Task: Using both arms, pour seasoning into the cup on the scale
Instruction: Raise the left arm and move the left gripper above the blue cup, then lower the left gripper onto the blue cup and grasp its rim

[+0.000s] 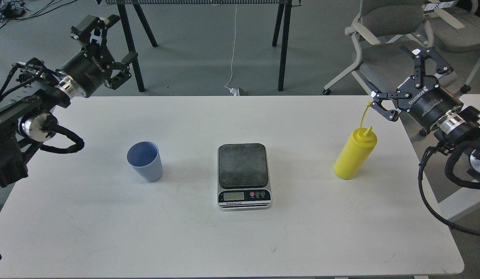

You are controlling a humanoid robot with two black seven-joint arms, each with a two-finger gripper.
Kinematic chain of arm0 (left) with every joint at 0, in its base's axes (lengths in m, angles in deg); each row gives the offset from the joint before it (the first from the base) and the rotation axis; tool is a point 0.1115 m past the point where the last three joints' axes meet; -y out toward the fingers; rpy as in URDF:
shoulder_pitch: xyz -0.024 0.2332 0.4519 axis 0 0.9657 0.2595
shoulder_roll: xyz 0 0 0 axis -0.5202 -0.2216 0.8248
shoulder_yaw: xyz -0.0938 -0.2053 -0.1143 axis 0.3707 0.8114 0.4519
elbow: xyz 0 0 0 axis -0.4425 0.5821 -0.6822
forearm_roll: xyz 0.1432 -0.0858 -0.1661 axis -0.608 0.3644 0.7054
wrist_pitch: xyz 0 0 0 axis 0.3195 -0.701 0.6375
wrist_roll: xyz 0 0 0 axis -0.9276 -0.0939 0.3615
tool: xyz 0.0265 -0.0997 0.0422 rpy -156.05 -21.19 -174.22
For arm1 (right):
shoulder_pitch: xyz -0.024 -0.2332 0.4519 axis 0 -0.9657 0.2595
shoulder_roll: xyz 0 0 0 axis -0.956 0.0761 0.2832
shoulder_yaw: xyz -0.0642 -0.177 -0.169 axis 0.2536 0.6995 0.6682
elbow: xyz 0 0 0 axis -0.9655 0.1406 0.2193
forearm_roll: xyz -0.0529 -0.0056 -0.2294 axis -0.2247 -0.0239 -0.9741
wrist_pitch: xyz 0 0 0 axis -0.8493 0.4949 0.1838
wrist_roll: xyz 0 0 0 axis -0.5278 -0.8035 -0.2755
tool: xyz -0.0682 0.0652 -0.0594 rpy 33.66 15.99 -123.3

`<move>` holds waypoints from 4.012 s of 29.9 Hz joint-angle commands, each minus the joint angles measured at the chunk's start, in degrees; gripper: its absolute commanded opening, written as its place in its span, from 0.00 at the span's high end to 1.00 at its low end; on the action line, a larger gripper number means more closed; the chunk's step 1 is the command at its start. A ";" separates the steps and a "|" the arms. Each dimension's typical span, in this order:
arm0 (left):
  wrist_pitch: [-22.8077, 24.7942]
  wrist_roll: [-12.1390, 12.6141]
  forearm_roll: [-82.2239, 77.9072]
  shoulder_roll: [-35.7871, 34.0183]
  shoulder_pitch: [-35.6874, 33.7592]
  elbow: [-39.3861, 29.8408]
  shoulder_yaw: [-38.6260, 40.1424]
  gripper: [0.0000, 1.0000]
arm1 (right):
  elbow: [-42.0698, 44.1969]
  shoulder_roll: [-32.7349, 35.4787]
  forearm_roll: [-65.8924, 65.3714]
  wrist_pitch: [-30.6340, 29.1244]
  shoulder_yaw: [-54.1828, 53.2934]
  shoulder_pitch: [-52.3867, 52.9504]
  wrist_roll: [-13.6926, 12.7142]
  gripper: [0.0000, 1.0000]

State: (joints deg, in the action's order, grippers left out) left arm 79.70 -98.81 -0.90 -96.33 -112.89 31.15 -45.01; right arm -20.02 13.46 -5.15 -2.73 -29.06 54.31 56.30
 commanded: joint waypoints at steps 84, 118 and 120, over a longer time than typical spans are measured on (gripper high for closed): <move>0.00 0.00 -109.45 4.01 -24.69 -13.53 -43.71 0.07 | -0.75 -0.62 0.00 -0.02 -1.04 -2.45 0.18 0.01; 0.00 0.00 -104.44 11.93 -18.98 -3.77 -44.06 0.27 | -0.67 0.09 0.00 -0.02 -1.31 -3.86 0.70 0.01; 0.00 0.00 -103.91 11.93 -19.07 -3.77 -44.06 0.32 | -0.67 0.09 0.00 -0.02 -1.22 -3.86 0.97 0.01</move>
State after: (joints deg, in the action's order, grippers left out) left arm 79.70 -98.81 -105.90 -84.35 -131.98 27.44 -89.04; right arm -20.69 13.53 -5.15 -2.75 -30.32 50.46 57.00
